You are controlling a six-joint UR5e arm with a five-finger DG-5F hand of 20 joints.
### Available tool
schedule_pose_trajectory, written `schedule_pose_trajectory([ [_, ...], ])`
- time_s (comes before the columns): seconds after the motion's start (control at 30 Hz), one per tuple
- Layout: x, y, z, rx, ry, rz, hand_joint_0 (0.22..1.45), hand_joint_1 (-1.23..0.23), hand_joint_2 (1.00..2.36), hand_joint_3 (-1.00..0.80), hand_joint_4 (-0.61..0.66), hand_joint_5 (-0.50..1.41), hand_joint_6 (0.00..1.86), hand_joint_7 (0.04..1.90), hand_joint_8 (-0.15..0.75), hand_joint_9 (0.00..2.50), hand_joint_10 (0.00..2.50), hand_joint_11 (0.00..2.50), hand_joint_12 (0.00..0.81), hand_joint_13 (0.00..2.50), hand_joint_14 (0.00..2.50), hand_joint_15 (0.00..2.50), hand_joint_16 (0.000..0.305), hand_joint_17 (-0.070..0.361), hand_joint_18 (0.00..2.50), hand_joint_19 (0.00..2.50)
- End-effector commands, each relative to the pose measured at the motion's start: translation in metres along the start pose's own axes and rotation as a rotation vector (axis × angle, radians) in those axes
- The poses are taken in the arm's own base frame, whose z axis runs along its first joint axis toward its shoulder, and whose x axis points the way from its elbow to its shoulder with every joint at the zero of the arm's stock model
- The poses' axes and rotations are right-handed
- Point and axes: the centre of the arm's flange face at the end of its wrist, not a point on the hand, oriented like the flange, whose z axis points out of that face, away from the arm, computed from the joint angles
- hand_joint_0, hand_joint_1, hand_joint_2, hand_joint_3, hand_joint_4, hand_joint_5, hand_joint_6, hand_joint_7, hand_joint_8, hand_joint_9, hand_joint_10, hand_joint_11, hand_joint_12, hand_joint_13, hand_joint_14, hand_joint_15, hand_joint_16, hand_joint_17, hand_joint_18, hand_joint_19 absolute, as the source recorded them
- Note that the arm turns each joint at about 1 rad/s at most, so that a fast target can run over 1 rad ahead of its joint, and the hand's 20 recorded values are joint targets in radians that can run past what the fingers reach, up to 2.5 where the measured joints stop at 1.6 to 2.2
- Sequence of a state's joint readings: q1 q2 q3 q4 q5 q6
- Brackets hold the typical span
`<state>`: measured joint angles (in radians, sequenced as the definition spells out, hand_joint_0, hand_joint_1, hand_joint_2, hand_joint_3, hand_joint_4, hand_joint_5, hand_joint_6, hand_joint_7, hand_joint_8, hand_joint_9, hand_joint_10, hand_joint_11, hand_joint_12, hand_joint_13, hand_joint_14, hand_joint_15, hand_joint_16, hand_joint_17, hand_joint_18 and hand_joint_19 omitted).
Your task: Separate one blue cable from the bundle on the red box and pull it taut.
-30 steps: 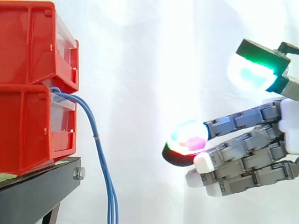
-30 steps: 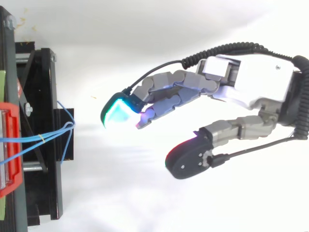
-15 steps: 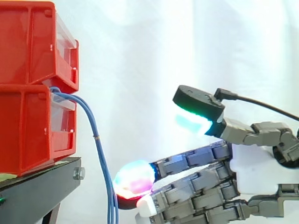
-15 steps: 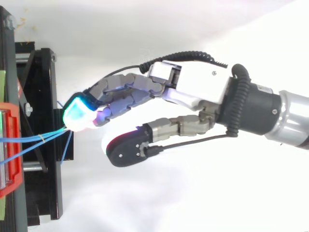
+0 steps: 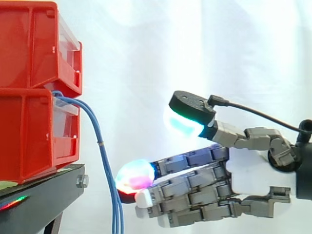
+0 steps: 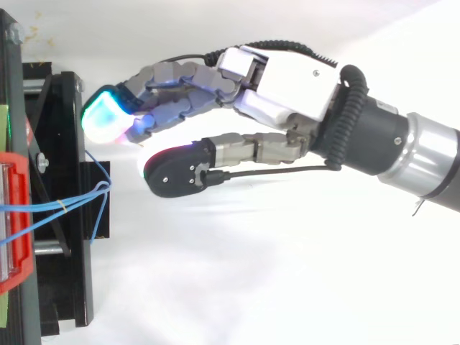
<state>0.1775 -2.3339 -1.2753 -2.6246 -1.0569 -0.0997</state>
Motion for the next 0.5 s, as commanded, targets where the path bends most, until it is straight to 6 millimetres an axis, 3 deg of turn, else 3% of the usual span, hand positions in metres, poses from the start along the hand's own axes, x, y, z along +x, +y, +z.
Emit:
schedule_pose_trajectory([
  [0.0, 0.015, -0.012, 0.016, -0.066, 0.020, -0.016, 0.52, -0.60, 1.00, -0.47, 0.27, -0.13, 0.50, 0.74, 0.282, 0.75, 0.01, 0.17, 0.261, 0.46, 0.00, 0.07, 0.031, 0.070, 0.21, 0.19],
  [0.13, 0.034, -0.031, 0.026, -0.073, 0.078, 0.001, 0.52, -0.60, 1.00, -0.47, 0.28, -0.13, 0.50, 0.74, 0.277, 0.76, 0.01, 0.17, 0.265, 0.47, 0.00, 0.08, 0.031, 0.071, 0.21, 0.19],
  [0.23, 0.045, -0.026, 0.033, -0.088, 0.099, 0.024, 0.52, -0.60, 1.00, -0.47, 0.28, -0.13, 0.50, 0.76, 0.279, 0.76, 0.01, 0.17, 0.265, 0.47, 0.00, 0.09, 0.032, 0.071, 0.22, 0.20],
  [0.47, 0.070, -0.024, 0.025, -0.095, 0.136, 0.006, 0.53, -0.61, 1.00, -0.47, 0.30, -0.11, 0.50, 0.80, 0.277, 0.77, 0.01, 0.18, 0.270, 0.49, 0.00, 0.10, 0.032, 0.073, 0.23, 0.22],
])
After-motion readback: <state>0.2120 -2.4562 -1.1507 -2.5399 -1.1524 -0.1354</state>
